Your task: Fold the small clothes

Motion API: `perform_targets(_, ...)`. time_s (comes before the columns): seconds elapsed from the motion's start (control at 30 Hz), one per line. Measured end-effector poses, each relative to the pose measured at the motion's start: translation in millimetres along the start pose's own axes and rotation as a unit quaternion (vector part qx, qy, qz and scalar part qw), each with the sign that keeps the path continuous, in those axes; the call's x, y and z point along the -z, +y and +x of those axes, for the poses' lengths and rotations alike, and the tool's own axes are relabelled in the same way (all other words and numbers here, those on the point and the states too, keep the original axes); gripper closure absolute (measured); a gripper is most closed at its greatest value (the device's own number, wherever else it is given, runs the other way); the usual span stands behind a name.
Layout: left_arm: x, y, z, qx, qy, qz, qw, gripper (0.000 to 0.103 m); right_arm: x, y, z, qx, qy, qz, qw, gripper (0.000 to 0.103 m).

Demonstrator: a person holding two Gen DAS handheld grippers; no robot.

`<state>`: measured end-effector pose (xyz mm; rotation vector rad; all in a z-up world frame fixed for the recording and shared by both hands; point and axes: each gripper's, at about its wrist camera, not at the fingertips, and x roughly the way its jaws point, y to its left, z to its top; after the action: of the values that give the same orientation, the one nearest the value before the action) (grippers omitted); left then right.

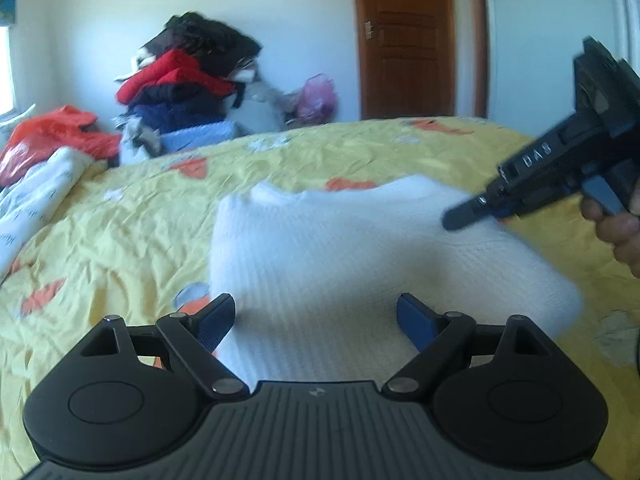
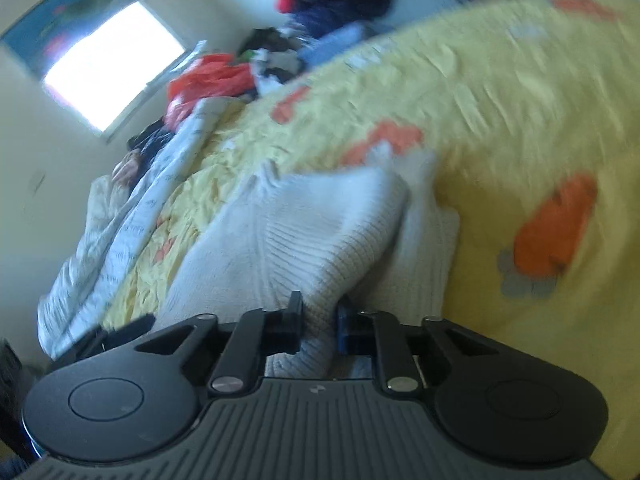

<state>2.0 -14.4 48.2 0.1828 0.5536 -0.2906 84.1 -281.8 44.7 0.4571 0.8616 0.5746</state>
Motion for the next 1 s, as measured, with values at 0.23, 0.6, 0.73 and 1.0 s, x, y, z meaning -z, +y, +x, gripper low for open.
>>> perform_targets(0.23,11.6,-17.6,12.1,0.016,0.011,0.038,0.9991,0.004,5.8,-31.4,0.4,0.034,0.004,-0.001,0.999,0.09)
perform_targets(0.6,38.3,0.8,-42.5,-0.015,-0.013,0.06,0.998,0.003,30.7,-11.1,-49.4,-0.057,-0.018,0.062,0.996,0.041)
perform_targets(0.73,55.2,7.3,-42.8,-0.019,0.021,0.046,0.9985,0.003,46.1,1.5,-42.9,-0.038,0.023,0.035,0.998,0.041)
perform_targets(1.0,51.2,13.1,-21.8,-0.049,0.036,0.029,0.9977,0.073,52.6,11.4,-27.6,-0.028,0.034,-0.026,0.999,0.077)
